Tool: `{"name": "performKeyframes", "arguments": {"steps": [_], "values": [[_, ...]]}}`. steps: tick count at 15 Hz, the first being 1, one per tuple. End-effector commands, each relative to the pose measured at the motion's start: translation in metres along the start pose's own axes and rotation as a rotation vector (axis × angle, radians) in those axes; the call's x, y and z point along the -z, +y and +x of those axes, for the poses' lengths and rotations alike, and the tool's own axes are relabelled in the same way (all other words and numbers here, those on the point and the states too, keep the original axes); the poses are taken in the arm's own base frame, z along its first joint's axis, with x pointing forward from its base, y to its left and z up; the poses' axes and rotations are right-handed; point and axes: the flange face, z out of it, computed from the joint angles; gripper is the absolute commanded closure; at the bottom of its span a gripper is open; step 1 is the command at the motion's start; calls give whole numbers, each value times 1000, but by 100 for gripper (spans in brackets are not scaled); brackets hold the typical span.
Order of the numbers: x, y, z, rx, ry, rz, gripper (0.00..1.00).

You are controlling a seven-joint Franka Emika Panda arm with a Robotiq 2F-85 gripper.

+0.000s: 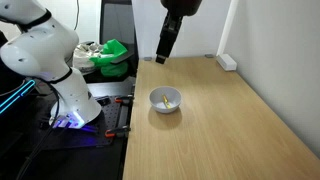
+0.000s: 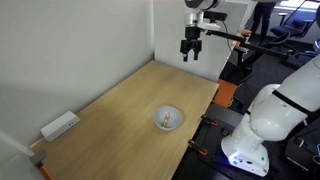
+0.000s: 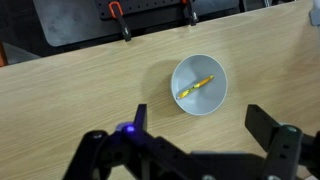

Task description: Take the pen out of the bowl and put it on the table

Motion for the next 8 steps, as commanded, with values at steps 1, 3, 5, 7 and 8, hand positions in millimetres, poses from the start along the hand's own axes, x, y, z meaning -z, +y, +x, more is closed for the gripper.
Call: {"name": "performKeyframes", "arguments": {"steps": [1,3,5,7,8], "values": [[1,0,0,0,-1,0,0],[1,0,0,0,-1,0,0],[0,-1,0,1,1,-7,0],[-2,-7,1,-28,25,14,0],[-3,-11,2,-42,37,19,0]]}}
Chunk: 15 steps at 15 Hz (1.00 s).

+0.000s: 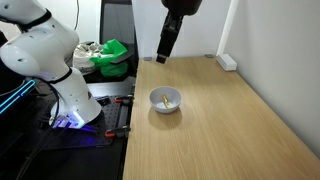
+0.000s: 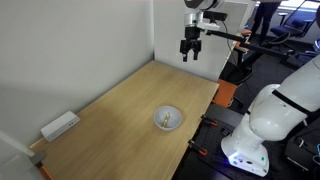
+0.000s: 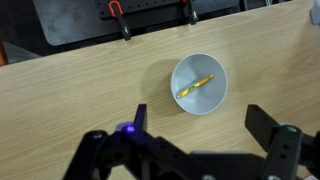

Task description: Take the pen out of the bowl and put it on the table

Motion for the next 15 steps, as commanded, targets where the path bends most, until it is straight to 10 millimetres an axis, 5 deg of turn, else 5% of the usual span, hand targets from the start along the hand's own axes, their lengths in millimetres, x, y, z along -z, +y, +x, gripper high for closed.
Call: {"name": "performKeyframes", "arguments": {"steps": [1,12,15], "values": [[-5,-14,3,-58,49,31,0],[-62,-93,33,-497,238,59,0],[-57,-90,38,-435,200,55,0]]}}
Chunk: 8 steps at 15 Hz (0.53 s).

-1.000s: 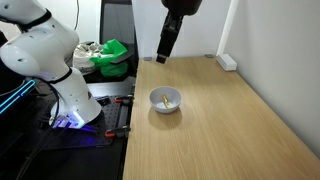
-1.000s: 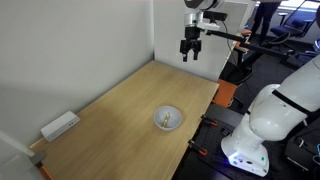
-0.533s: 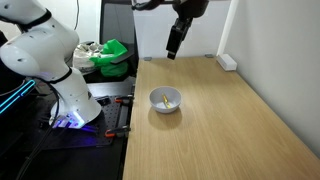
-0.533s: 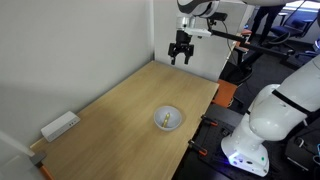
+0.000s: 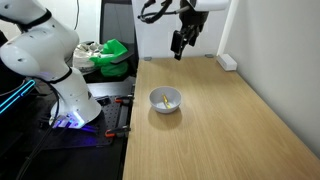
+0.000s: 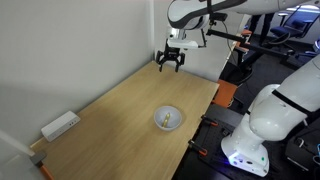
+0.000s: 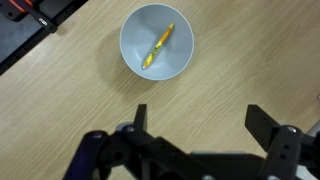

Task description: Take the pen out of the bowl and put it on the table

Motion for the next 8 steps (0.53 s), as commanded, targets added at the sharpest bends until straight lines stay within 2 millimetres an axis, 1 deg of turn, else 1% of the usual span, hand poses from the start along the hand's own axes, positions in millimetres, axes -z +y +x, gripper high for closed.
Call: {"name": "performKeyframes", "arguments": {"steps": [1,4,5,8], "values": [[1,1,1,0,0,0,0],[3,4,3,-6,2,4,0],[2,4,1,-25,-10,13,0],[-11,-1,-14,-112,-4,-3,0]]}}
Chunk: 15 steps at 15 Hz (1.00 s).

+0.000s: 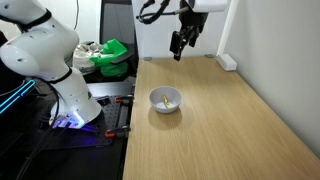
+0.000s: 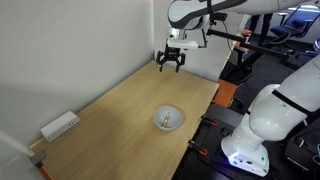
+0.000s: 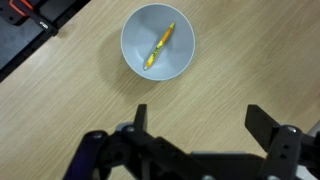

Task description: Take the pen out of the bowl and put it on the table

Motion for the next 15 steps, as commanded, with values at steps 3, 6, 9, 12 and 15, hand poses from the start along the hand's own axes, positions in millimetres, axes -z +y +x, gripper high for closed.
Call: {"name": "performKeyframes", "arguments": {"steps": [3,6,9,12,15], "values": [[-29,-9,-29,-142,-32,-31,0],[-44,-10,-42,-203,-34,-45,0],[-59,-10,-50,-270,4,-37,0],[-76,-11,-57,-324,71,-3,0],[-97,-10,-65,-372,125,23,0]]}}
